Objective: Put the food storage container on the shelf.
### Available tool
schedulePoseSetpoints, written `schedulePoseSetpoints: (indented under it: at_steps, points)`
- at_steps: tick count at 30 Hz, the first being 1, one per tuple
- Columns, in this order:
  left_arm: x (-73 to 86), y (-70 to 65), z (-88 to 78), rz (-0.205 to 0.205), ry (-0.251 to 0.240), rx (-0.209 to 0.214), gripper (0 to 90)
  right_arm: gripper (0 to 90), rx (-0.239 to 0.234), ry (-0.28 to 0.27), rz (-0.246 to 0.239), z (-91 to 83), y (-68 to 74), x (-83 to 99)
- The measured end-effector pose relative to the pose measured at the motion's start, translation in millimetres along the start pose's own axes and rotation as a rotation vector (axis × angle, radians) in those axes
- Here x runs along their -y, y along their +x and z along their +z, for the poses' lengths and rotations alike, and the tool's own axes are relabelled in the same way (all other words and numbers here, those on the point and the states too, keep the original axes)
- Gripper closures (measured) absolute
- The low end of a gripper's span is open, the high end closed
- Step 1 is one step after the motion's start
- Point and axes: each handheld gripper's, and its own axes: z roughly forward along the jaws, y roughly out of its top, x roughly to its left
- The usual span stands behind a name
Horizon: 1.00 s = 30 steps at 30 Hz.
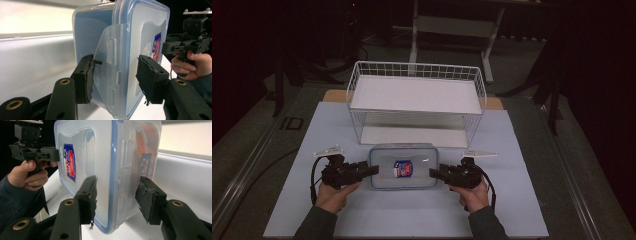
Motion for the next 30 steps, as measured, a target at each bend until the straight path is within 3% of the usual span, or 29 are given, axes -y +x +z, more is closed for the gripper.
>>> schedulePoseSetpoints:
  at_steps: [30]
  points:
    - [-45.4, -35.0, -13.4, 0.087, -0.082, 0.012, 48.7, 51.8, 0.010, -0.115, -0.071, -31.2, 23.3, -30.9]
